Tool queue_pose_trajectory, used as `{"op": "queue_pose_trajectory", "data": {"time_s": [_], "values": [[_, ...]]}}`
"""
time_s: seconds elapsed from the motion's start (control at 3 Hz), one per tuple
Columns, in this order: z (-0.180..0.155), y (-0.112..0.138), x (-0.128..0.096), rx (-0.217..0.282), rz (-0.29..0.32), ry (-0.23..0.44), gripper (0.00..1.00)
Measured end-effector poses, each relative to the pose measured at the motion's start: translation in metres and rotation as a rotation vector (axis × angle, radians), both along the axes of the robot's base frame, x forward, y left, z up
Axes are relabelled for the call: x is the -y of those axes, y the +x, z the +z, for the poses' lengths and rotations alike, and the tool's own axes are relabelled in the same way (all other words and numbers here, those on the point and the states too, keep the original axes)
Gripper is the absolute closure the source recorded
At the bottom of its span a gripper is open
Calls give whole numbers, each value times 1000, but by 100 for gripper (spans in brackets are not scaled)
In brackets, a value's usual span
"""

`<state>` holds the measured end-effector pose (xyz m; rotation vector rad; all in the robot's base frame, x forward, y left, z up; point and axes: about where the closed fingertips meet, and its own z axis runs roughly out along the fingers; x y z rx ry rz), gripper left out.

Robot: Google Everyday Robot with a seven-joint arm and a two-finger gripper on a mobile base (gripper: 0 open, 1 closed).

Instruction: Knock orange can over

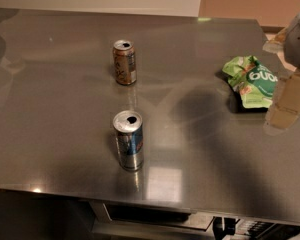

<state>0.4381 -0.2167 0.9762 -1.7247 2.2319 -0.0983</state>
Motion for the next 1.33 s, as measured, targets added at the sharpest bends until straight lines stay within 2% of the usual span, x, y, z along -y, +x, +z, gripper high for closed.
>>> {"op": "queue_pose_trajectory", "data": {"time_s": [0.33,0.67,1.33], "values": [[2,3,0,1,-5,13,0],[-1,26,-14,-13,3,75,0],[-12,83,-80,17,78,187,0]]}}
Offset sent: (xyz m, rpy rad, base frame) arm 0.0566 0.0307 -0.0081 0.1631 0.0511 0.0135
